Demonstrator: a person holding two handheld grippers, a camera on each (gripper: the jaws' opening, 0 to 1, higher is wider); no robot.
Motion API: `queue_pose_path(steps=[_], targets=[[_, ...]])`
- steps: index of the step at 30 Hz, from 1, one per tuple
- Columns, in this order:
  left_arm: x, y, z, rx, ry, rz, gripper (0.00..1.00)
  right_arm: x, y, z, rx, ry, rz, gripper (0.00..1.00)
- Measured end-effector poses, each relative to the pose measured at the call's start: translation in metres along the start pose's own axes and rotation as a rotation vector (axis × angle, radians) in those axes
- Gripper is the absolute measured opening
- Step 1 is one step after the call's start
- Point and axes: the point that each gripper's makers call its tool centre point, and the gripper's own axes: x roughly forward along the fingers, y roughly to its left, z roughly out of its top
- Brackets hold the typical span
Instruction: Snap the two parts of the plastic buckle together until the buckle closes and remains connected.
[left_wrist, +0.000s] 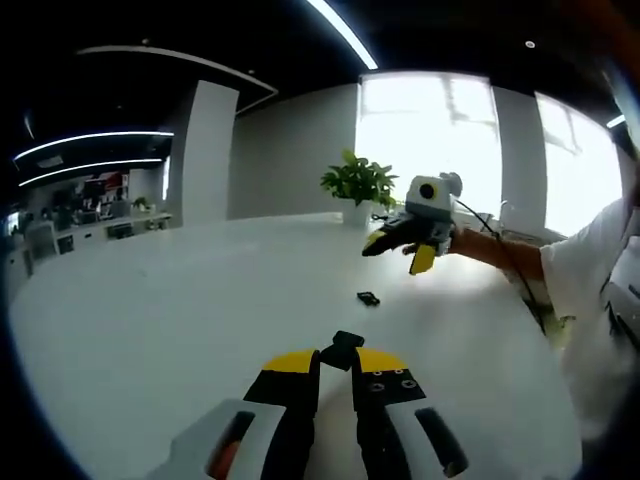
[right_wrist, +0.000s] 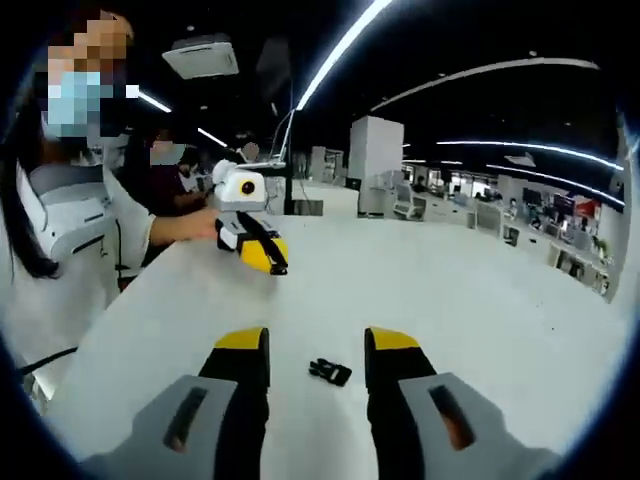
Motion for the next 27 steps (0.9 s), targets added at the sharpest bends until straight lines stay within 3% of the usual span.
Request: queue_pose_path(steps=[3,10,12,15,27], targets=[[0.0,0.002,-0.001,-0.001,0.005,0.006,0.12,0.008,-0.006,-0.013,-0.049,0.12,0.061,0.42],[-0.001,0.005,-0.003,-0.003,0.009,0.018,0.12,0.023,-0.005,-0.008,-0.124,0.229,0.196,0.33],[-0.001,0.006,-0.002,-0.001,0.008,0.019,0.12,0.026,-0.007,-0.014,-0.17,0.296,0.229,0.3],[-0.003,0.008,-0.001,-0.002,0.004,0.026,0.12,0.027,-0.01,-0.023,-0.187,0.41,0.266,0.27],[-0.006,0.014,0.005,-0.008,-0.019,0.041,0.12,0.032,0.005,-0.03,-0.386,0.668,0.38,0.25]])
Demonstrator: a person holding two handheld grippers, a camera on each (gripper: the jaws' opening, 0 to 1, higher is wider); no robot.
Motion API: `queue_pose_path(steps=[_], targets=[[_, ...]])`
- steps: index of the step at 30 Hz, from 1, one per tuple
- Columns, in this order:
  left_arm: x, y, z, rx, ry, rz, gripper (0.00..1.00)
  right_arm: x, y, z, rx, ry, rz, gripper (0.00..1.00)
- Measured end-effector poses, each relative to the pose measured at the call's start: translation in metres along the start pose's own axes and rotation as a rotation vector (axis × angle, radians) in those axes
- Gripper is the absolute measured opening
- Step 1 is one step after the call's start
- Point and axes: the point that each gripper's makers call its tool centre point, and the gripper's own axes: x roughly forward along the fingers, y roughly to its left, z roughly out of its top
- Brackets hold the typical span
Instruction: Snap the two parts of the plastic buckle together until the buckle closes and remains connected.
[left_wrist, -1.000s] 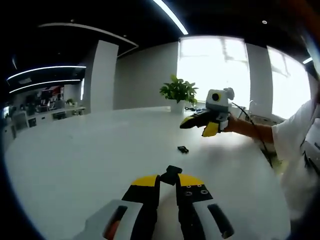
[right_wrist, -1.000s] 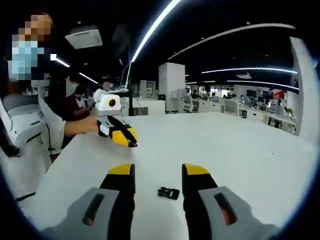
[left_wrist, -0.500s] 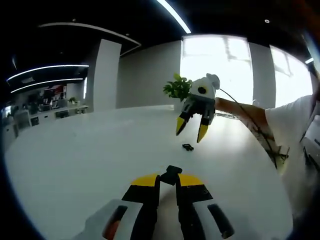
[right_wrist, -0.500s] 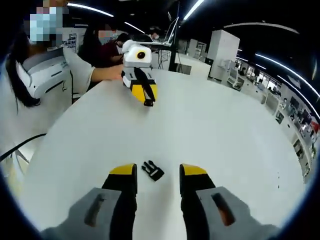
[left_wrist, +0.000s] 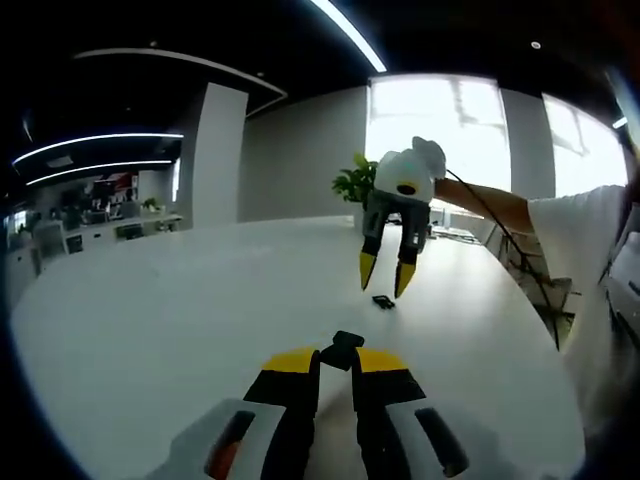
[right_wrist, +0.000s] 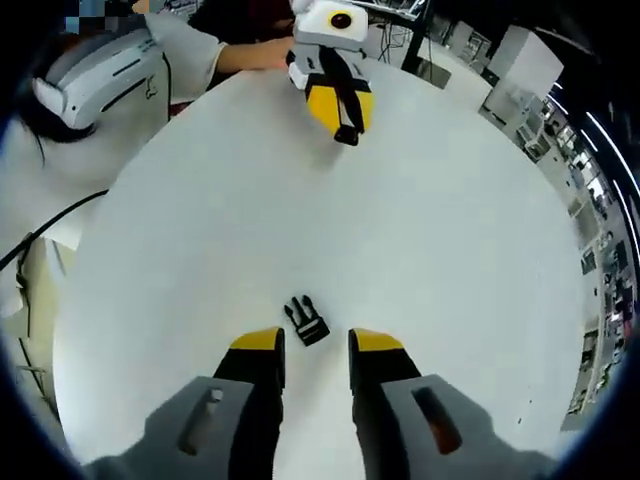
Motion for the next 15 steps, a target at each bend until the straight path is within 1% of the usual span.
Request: queue_pose_path(steps=[2,3,5,6,8,11,15], targets=[[-0.0002,0.0005,0.0003,-0.001,-0.002,0.001,0.12,0.0012,-0.0003,-0.0025,-0.031,0.041,0.002,0.24],[-0.0003,0.0006,0.0005,-0.001,-0.003,0.0,0.12,0.0005,-0.0007,0.0004,-0.042,0.038,0.004,0.23],[-0.0005,0.0005,0.001,-0.001,-0.005,0.0,0.12,-0.0003,0.0005,-0.0013,-0.063,0.075,0.021,0.23],[-0.0007,0.0004,0.0014,0.0,-0.006,-0.001,0.12,-0.0004,0.0011,-0.0026,-0.068,0.095,0.033,0.23],[-0.0015,0.0005,0.003,0.0,-0.012,0.0,0.12,0.0,0.0014,-0.0027,-0.074,0.111,0.048,0.23],[-0.0027,0.001,0.0048,-0.003,-0.021,0.002,0.12,0.0009,0.0022,-0.0067,-0.093,0.158,0.095,0.21],[-0.0041,0.0026,0.0073,-0.004,-0.031,0.006,0.12,0.0028,0.0003,-0.0039,-0.118,0.188,0.119,0.19]])
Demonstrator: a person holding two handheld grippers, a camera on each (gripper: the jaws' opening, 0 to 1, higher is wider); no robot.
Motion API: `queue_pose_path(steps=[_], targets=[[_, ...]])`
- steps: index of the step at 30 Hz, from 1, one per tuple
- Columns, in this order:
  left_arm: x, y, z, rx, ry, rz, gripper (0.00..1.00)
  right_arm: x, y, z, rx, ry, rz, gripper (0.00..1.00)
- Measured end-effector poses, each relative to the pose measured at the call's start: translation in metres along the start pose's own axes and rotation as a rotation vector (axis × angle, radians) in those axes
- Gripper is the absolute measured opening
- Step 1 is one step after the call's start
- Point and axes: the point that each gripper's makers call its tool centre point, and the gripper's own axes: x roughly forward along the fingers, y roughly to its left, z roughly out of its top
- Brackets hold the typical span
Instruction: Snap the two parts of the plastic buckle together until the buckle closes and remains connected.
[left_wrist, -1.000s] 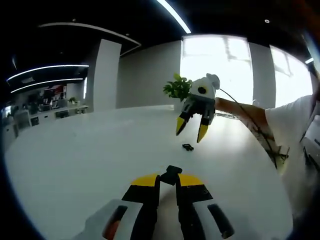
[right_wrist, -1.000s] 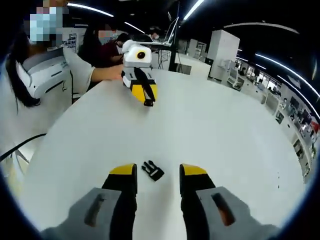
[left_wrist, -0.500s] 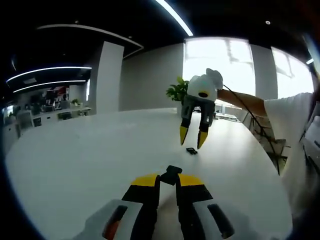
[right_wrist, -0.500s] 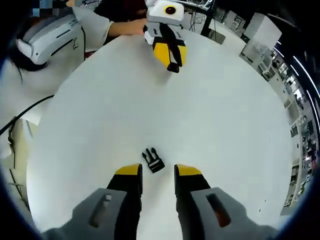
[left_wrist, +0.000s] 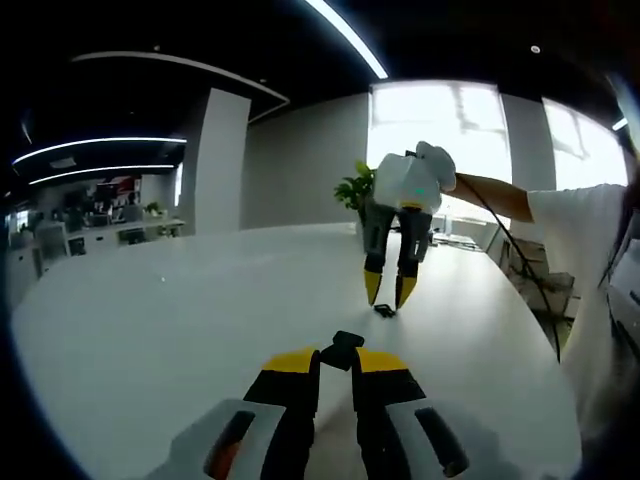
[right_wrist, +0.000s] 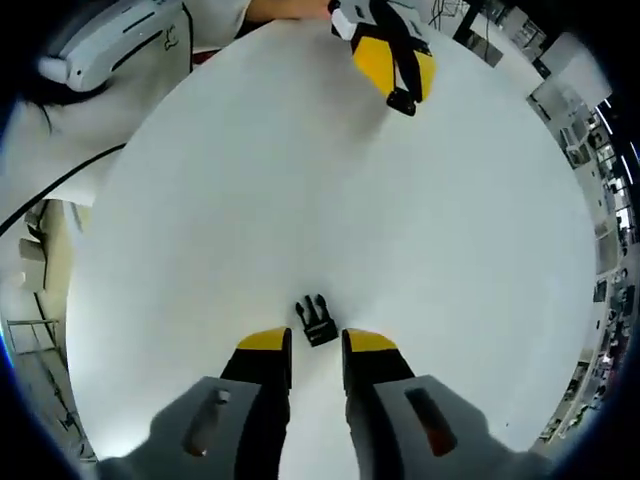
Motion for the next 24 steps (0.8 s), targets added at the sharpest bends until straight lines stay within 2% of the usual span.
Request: queue_pose_path(steps=[10,19,24], targets=[[-0.0001,-0.0039,0.0002,0.004,-0.002,-0.007,0.12,0.0022,0.001,0.0003,-0.06,0.097,0.071,0.14],[-0.0024,-0.0063,0.0038,0.004,-0.014,-0.01,0.12,0.0032,0.0047,0.0039,-0.077,0.104,0.08,0.12],[-0.002,-0.008,0.0029,0.004,-0.01,-0.013,0.12,0.0011,0.0062,0.0077,-0.021,0.085,0.067,0.11]])
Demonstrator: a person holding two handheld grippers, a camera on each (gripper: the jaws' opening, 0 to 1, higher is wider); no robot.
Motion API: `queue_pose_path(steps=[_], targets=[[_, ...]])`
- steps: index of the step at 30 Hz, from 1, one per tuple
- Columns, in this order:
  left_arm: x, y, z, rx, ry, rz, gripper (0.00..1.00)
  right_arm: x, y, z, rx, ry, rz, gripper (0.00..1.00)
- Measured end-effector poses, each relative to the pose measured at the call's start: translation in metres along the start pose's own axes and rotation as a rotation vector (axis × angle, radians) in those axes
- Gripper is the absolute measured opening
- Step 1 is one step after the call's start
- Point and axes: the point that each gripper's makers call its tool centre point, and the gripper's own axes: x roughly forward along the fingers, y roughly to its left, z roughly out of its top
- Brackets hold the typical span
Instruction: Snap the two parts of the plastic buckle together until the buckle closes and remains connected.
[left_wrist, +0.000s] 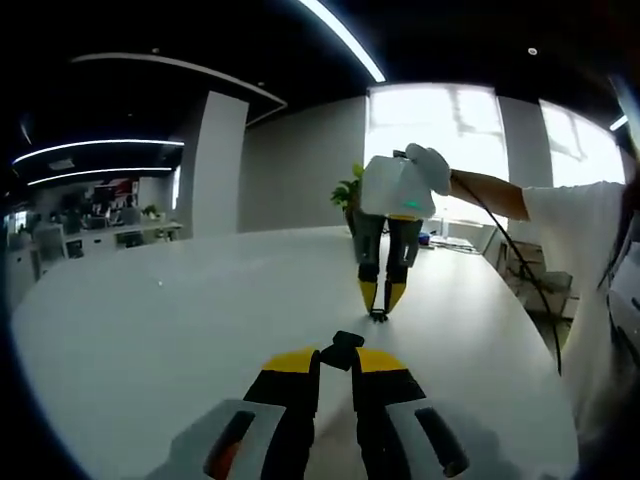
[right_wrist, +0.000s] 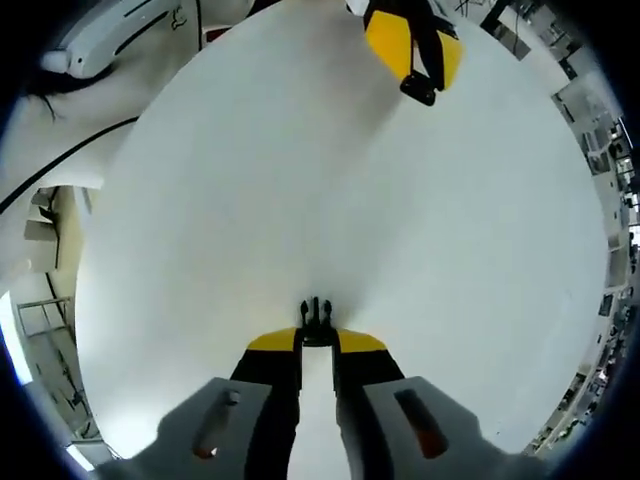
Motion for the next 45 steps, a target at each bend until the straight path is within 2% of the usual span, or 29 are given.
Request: queue_pose_path(steps=[5,7,18,20,23,25,29,36,38,45], targets=[[0.002,-0.003,-0.003,0.004,0.013,-0.007,0.12,-0.002,0.001,0.004,0.105,-0.03,-0.013,0.11],[0.002,-0.004,-0.003,0.004,0.015,-0.01,0.12,-0.002,0.002,0.008,0.154,-0.063,-0.018,0.11],[0.006,-0.01,-0.01,0.009,0.044,-0.031,0.12,-0.017,-0.002,0.047,0.322,-0.389,-0.163,0.11],[0.008,-0.014,-0.013,0.017,0.06,-0.046,0.12,-0.018,-0.002,0.051,0.362,-0.418,-0.201,0.11],[0.011,-0.019,-0.017,0.031,0.08,-0.061,0.12,-0.016,0.002,0.055,0.389,-0.412,-0.237,0.11],[0.013,-0.022,-0.021,0.04,0.097,-0.07,0.12,-0.012,0.006,0.057,0.392,-0.377,-0.257,0.11],[0.016,-0.029,-0.027,0.054,0.127,-0.091,0.12,-0.011,0.003,0.066,0.418,-0.366,-0.251,0.1],[0.016,-0.031,-0.029,0.07,0.136,-0.102,0.12,0.001,0.006,0.086,0.418,-0.308,-0.175,0.1],[0.015,-0.031,-0.028,0.077,0.137,-0.098,0.12,0.003,0.006,0.09,0.446,-0.301,-0.149,0.1],[0.019,-0.039,-0.037,0.108,0.17,-0.107,0.12,0.006,0.008,0.097,0.48,-0.23,-0.112,0.1]])
